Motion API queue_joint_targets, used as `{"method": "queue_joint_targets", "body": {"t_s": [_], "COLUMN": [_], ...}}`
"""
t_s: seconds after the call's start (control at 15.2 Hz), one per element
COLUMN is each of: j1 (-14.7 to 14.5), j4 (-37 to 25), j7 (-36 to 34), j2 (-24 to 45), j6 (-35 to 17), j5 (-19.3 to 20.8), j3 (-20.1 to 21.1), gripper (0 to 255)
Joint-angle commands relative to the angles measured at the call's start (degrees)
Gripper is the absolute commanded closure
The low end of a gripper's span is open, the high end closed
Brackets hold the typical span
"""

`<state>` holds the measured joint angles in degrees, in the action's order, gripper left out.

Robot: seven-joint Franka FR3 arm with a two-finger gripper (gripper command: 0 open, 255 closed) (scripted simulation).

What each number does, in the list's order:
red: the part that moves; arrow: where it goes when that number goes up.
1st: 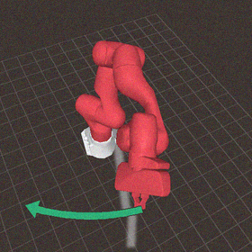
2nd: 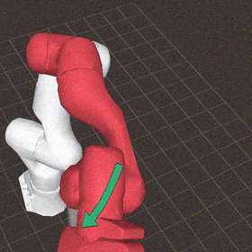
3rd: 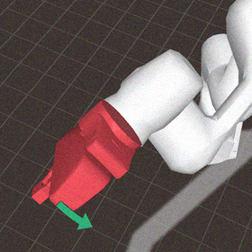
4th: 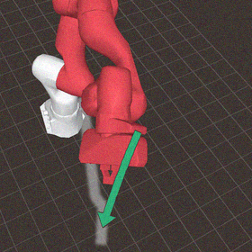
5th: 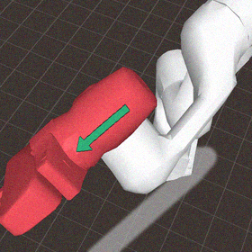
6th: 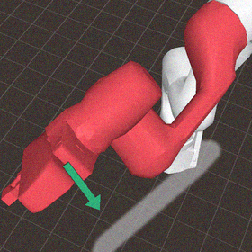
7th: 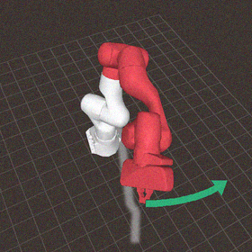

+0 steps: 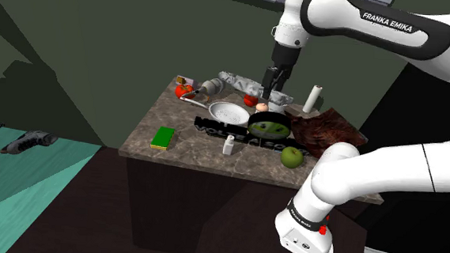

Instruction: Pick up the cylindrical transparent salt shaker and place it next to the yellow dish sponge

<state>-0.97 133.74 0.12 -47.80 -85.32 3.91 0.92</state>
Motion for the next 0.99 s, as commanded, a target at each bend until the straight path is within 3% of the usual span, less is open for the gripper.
{"method": "queue_joint_targets", "body": {"t_s": [0.0, 0.46, 0.92], "j1": [0.0, 2.2, 3.8], "j4": [0.0, 3.7, 3.6], "j7": [0.0, 7.8, 15.5], "j2": [0.0, 4.7, 13.3], "j6": [0.0, -10.0, -20.4], "j5": [0.0, 5.3, 8.7], "j3": [0.0, -8.0, -16.2], "gripper": [0, 0, 0]}}
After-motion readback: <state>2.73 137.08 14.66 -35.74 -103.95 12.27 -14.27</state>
